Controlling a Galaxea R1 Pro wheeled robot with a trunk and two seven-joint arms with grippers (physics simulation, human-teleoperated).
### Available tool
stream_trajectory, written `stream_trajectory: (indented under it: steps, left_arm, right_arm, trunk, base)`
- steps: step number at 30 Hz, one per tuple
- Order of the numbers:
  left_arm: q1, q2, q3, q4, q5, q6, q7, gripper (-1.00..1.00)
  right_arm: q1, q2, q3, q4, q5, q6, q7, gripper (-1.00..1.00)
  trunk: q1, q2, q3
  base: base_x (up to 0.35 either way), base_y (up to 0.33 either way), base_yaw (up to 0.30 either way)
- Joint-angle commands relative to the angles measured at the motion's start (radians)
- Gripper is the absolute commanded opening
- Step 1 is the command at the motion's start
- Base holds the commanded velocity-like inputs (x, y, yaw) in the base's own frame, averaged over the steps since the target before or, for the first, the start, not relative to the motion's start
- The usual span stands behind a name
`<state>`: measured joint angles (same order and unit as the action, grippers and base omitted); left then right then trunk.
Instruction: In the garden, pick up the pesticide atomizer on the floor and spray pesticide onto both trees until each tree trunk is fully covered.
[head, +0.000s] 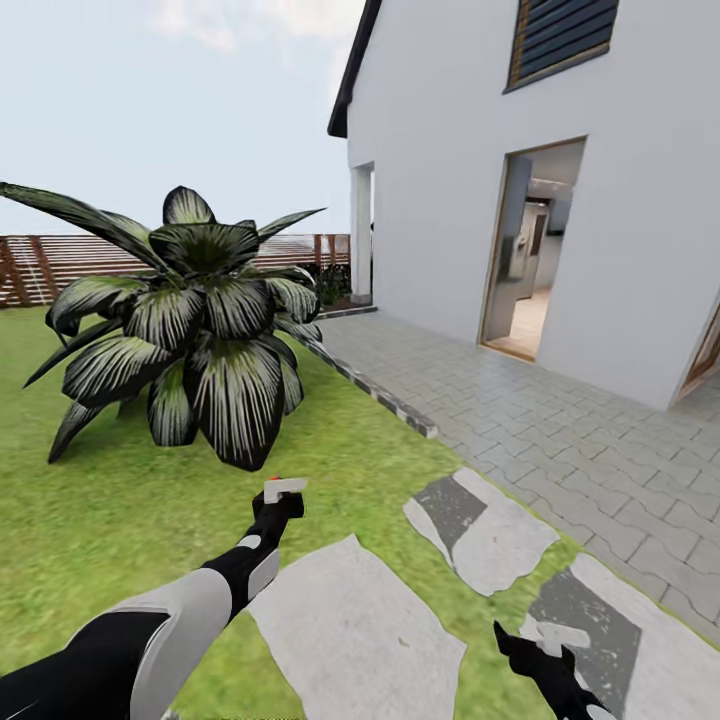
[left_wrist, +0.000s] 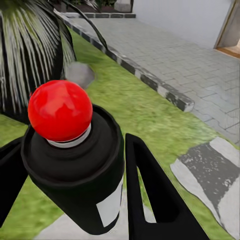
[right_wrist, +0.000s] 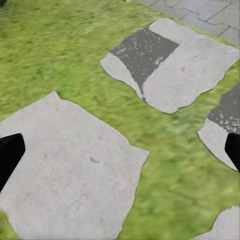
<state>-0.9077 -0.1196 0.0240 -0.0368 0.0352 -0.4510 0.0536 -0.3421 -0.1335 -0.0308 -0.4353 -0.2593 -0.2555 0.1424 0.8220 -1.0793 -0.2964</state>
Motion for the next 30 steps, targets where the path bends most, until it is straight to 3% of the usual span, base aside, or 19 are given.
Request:
stream_trajectory:
  steps: [1,30]
  left_arm:
    - [0.000,0.000,0.000,0.000,0.000,0.000,0.000,-1.00]
    - [0.000,0.000,0.001,0.000,0.000,0.000,0.000,-1.00]
  right_arm:
    - [0.000,0.000,0.000,0.002,0.000,0.000,0.000,1.00]
    - [0.000,0.000,0.000,0.007,0.000,-0.001,0.000,1.00]
  trunk:
    - [-0.004,0.007,0.004]
    - [-0.115,0.210,0.105]
  base:
    - [0.000,0.000,0.298]
    - [0.000,0.000,0.299]
